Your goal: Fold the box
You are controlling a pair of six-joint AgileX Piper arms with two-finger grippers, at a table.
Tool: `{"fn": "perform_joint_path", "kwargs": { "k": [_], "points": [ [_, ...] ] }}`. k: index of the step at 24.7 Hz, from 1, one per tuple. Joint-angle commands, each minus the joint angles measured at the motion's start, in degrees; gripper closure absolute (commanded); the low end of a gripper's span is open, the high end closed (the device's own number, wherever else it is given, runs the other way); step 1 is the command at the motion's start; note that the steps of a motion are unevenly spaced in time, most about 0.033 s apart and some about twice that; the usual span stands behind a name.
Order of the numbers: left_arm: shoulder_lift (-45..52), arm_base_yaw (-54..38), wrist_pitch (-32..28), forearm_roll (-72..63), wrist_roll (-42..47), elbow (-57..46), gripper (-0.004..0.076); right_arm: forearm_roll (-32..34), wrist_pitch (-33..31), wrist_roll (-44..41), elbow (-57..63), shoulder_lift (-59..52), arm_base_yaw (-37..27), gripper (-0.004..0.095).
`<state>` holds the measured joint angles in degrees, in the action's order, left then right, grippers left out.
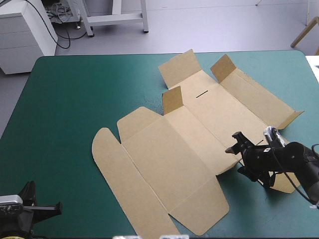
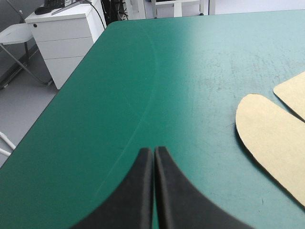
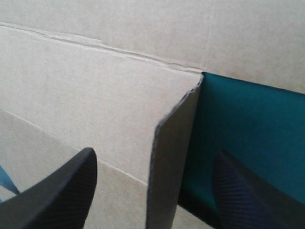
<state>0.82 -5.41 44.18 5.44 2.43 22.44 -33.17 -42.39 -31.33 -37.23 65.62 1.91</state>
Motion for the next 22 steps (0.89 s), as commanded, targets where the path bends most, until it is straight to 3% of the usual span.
{"fn": "perform_joint_path", "kwargs": {
  "k": [1,2,3,5,15,22],
  "points": [
    [1.0,0.3,-4.4,0.2,0.3,1.2,0.0734,-0.1,0.5,0.7,-1.7,0.4,0.3,0.0412],
    [1.0,0.3,-4.4,0.2,0.3,1.2,0.0734,-0.1,0.5,0.8,-1.7,0.4,0.3,0.0505],
    [1.0,0.3,-4.4,0.2,0.3,1.2,0.0734,-0.1,0.5,1.2,-1.7,0.4,0.3,0.0718],
    [1.0,0.3,-4.4,0.2,0.3,1.2,0.0734,-0.2,0.2,3.3,-1.7,0.4,0.3,0.0917],
    [1.0,0.3,-4.4,0.2,0.8,1.2,0.0734,-1.1,-1.1,28.5,-7.8,0.7,0.3,0.0907],
    [1.0,0.3,-4.4,0.0,0.8,1.2,0.0734,6.1,-6.0,38.6,-16.0,7.8,2.6,0.0907]
  ]
}}
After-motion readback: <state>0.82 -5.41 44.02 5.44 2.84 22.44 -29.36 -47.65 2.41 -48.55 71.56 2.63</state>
